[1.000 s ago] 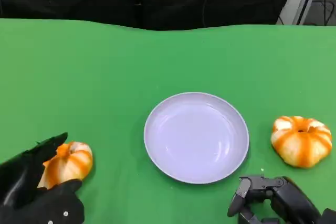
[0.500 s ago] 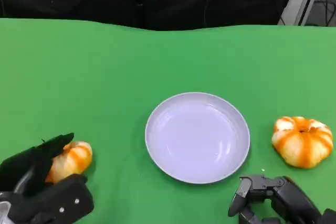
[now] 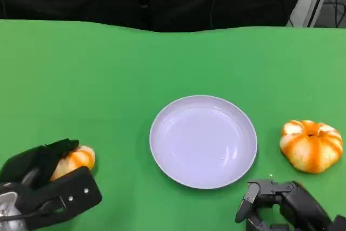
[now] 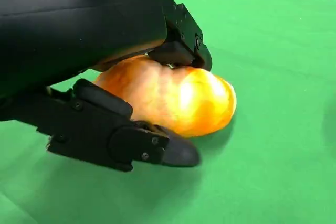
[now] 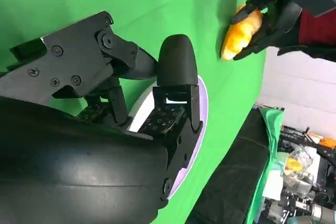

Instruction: Grasp the bread from the table and place it into the plate.

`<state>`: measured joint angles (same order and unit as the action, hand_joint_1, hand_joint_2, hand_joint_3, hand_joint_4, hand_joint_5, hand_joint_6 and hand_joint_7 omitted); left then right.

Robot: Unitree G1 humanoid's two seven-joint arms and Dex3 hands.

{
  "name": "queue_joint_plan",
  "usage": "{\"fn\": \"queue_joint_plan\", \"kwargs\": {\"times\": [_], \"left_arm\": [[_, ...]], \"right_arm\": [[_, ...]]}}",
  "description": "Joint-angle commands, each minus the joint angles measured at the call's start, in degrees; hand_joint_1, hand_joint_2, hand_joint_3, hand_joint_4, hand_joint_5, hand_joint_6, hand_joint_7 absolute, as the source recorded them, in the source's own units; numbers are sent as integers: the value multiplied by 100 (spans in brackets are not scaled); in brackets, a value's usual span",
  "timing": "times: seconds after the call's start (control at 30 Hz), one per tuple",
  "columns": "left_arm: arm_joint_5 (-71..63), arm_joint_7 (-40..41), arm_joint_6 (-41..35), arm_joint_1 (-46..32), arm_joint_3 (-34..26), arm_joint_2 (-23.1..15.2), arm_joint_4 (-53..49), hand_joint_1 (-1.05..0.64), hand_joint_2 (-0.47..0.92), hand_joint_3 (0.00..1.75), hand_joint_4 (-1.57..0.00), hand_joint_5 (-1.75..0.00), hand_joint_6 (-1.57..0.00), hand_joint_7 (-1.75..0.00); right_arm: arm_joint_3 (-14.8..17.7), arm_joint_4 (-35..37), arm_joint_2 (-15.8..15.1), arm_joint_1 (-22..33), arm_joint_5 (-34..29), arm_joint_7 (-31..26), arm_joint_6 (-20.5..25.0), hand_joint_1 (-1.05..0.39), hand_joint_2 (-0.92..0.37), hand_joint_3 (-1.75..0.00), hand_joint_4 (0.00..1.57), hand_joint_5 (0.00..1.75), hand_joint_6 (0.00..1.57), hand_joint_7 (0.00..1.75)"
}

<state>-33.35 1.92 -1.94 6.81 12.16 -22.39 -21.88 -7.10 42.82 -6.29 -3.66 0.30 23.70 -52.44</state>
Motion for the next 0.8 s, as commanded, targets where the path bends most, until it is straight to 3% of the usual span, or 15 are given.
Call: {"fn": "queue_joint_plan", "kwargs": {"times": [0.03, 0.67, 0.7, 0.73, 0.8], "left_arm": [[64, -261, -126, -162, 148, -49, -210, -23, 81, 2, -56, -2, -50, -1], [91, -259, -561, -228, 230, -18, 103, -21, 82, 0, -72, -4, -63, -2], [57, -128, -575, -233, 213, 10, 129, -23, 80, 0, -77, -49, -78, -10], [29, -1, -575, -237, 195, 33, 142, -23, 79, 0, -70, -109, -81, -43], [36, 195, -567, -244, 143, 93, 136, -24, 78, 0, -66, -146, -66, -109]], "right_arm": [[68, -38, -63, 34, 82, 9, 9, -14, -66, -88, 82, 147, 86, 112], [68, -122, -85, 81, 44, -24, 19, -14, -66, -87, 82, 147, 86, 110], [68, -131, -81, 80, 55, -18, 23, -14, -67, -87, 82, 147, 86, 110], [67, -131, -77, 75, 54, -20, 15, -14, -67, -87, 82, 147, 86, 111], [62, -156, -74, 77, 64, -8, 57, -13, -67, -87, 82, 147, 86, 111]]}}
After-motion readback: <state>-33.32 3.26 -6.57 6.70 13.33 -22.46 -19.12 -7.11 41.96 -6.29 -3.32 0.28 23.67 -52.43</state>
